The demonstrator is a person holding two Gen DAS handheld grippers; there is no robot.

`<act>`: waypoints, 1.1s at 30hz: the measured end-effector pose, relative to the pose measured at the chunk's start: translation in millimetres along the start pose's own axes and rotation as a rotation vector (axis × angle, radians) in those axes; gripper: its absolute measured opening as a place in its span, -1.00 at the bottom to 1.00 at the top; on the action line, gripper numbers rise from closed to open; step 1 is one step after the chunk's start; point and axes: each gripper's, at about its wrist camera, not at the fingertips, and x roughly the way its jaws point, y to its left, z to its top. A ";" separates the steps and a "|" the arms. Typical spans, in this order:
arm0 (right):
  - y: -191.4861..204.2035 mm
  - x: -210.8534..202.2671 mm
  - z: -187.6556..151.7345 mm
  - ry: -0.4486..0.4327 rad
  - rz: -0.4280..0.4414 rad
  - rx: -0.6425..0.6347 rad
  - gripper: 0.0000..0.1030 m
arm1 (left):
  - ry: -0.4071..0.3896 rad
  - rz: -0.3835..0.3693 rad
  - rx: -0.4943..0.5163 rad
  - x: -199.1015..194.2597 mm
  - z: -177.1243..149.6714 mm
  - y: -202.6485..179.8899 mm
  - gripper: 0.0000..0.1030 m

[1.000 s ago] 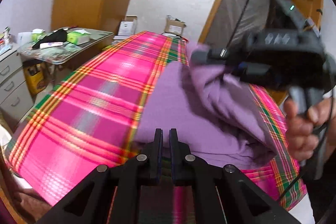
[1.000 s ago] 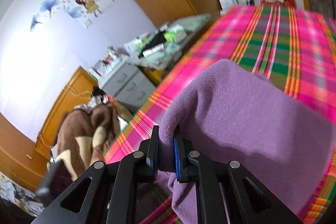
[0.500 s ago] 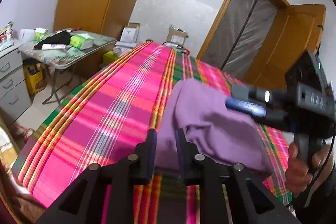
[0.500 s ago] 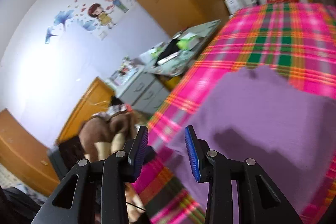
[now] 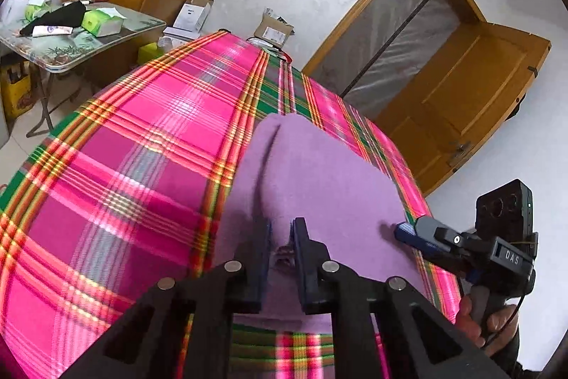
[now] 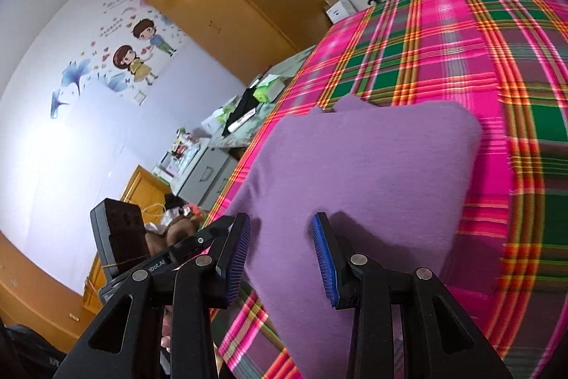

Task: Fold clothes
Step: 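Lay the folded end onto the stack and open the right gripper, then smooth the folded lilac stack with the right gripper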

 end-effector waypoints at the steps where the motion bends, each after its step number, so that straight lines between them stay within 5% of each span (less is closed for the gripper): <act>1: -0.9 -1.3 0.1 -0.003 -0.001 0.001 -0.26 | 0.002 0.003 0.003 -1.6 -1.6 2.3 -0.79; 14: -8.3 -13.2 4.9 -0.080 -0.063 -0.033 -0.26 | 0.043 0.037 0.077 6.1 -10.6 15.8 -0.80; 22: -25.1 2.3 32.8 -0.132 -0.335 -0.159 -0.29 | 0.047 0.062 0.107 0.1 -15.0 8.9 -0.79; 25: -40.5 21.8 37.3 -0.074 -0.399 -0.155 -0.34 | 0.054 0.080 0.123 -4.1 -17.0 5.8 -0.79; 33: -36.0 11.3 31.8 -0.116 -0.381 -0.147 -0.32 | -0.013 0.133 0.185 -29.0 2.7 -19.5 -0.80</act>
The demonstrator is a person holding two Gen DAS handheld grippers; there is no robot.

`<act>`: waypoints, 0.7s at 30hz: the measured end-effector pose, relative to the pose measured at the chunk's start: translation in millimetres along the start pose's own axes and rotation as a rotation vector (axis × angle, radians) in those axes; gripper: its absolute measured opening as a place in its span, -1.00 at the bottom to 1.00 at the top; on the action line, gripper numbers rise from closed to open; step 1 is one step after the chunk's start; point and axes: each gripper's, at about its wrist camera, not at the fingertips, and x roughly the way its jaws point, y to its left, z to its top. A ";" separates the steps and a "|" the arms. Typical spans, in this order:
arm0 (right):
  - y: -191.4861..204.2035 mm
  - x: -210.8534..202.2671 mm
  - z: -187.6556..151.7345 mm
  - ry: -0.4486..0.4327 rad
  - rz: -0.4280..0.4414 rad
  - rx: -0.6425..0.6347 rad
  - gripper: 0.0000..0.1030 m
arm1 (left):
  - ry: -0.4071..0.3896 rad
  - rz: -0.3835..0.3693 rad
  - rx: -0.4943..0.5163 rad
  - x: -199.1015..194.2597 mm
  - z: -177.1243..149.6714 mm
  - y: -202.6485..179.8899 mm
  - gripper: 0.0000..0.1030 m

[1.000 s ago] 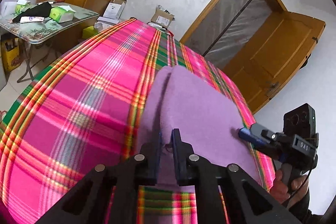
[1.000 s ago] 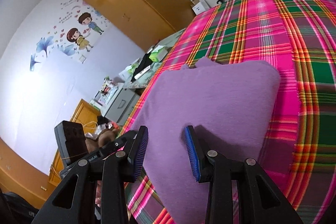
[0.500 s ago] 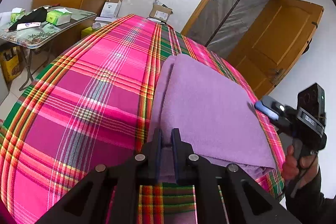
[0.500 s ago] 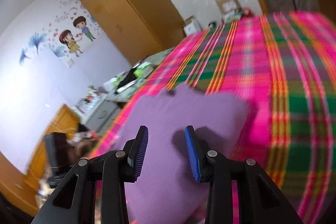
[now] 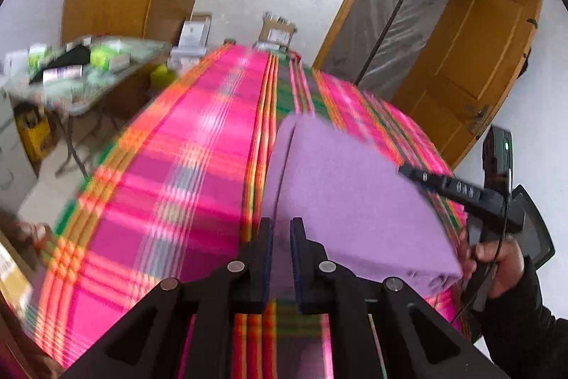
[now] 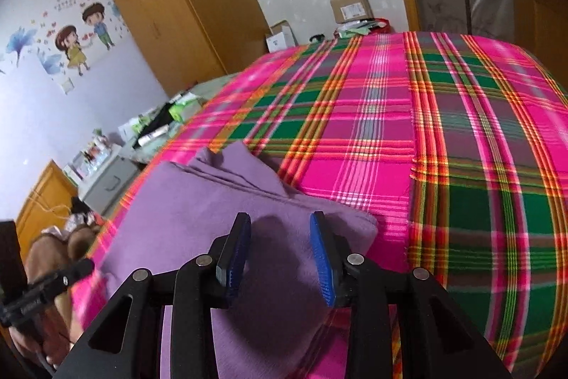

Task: Fold clothes
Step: 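Smooth the folded lilac stack with the right gripper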

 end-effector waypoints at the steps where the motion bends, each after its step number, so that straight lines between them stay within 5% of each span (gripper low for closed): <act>1: 1.2 -4.4 -0.8 -0.010 0.006 0.001 -0.32 | -0.019 -0.005 0.021 -0.7 8.3 -6.5 -0.80; 10: 1.2 -18.0 0.0 -0.038 -0.006 0.009 -0.32 | -0.007 -0.014 0.119 63.2 64.1 -49.6 -0.80; 21: -9.0 15.1 1.4 0.024 -0.019 0.033 -0.32 | 0.158 0.025 0.018 141.1 64.6 -10.4 -0.78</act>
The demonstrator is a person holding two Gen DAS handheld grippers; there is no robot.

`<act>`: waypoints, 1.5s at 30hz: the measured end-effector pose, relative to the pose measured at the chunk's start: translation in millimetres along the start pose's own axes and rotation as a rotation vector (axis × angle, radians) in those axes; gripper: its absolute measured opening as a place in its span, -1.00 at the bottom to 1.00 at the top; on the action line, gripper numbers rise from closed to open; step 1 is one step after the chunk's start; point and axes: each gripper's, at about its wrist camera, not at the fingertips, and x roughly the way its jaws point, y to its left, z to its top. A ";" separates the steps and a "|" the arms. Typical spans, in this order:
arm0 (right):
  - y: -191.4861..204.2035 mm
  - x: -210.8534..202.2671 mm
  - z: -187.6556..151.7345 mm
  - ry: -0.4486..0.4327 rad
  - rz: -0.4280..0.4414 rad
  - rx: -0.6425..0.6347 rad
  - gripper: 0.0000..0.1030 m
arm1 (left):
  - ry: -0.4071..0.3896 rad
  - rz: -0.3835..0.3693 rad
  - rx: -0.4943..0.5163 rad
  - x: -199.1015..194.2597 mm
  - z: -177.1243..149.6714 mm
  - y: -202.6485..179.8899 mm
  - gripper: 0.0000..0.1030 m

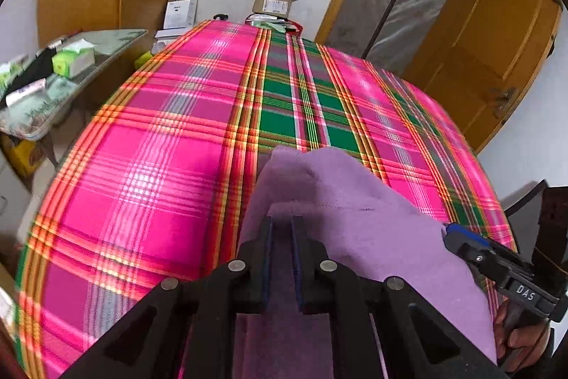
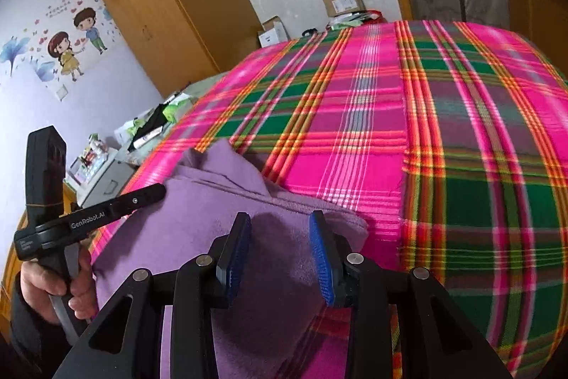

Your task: Fold clothes

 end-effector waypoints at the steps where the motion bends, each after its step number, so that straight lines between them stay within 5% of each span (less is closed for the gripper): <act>1: 0.1 1.5 -0.7 -0.005 -0.003 -0.005 -0.32 | -0.006 -0.009 0.000 0.7 -0.4 1.6 -0.78; 12: 5.6 -0.4 -0.9 -0.001 -0.020 -0.007 -0.29 | -0.058 0.020 0.005 -18.5 -8.5 -2.7 -0.72; 18: 21.6 -41.3 -23.0 -0.071 0.082 -0.012 -0.25 | -0.148 -0.027 0.059 -76.0 -44.4 -21.9 -0.73; 23: 46.5 -60.2 -48.8 -0.077 0.138 -0.106 -0.25 | -0.113 -0.034 0.056 -84.3 -89.0 -23.1 -0.73; 34: 63.6 -58.7 -77.5 -0.021 0.037 -0.245 -0.23 | -0.113 -0.002 0.047 -85.5 -113.0 -8.3 -0.80; 45: 61.0 -55.0 -75.6 0.006 0.023 -0.226 -0.20 | -0.111 -0.035 0.006 -84.4 -114.2 0.4 -0.81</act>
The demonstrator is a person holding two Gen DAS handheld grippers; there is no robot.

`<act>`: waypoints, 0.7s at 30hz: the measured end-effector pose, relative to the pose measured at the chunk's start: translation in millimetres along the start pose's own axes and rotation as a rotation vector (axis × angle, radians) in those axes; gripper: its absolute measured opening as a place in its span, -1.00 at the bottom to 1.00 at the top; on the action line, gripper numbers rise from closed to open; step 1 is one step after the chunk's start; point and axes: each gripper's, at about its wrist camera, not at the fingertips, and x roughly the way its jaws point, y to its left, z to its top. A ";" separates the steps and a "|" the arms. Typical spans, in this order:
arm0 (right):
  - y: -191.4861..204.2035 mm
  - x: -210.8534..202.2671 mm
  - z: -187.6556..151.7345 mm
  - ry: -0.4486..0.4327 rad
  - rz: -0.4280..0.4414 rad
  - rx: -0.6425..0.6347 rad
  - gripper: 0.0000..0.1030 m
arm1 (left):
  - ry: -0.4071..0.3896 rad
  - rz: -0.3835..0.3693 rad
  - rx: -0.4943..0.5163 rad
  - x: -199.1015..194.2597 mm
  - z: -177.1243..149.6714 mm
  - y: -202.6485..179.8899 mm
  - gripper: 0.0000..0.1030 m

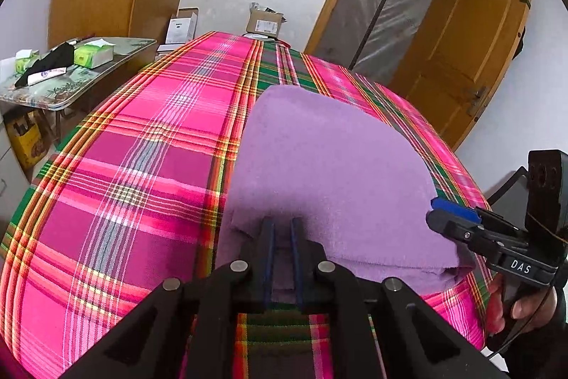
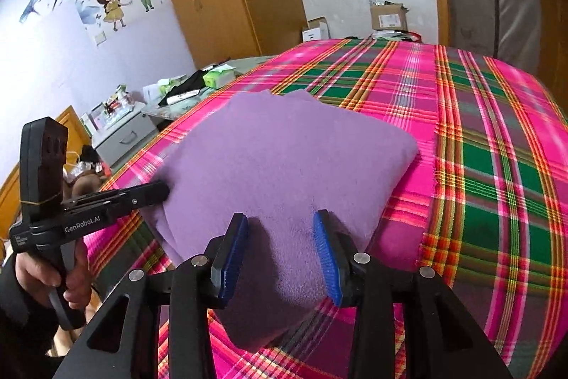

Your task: Fold clothes

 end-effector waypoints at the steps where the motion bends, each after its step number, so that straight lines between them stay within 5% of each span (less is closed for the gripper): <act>1: 1.1 -0.1 0.0 0.000 -0.005 -0.004 -0.20 | -0.003 0.003 0.002 0.1 -0.6 -0.6 -0.81; 14: 7.3 2.7 0.6 0.007 -0.039 -0.028 -0.19 | -0.028 0.061 -0.012 0.3 -5.0 -11.0 -0.81; 21: -4.2 -0.8 -0.8 -0.004 0.029 0.030 -0.19 | -0.035 0.044 -0.078 0.7 -6.1 -5.5 -0.82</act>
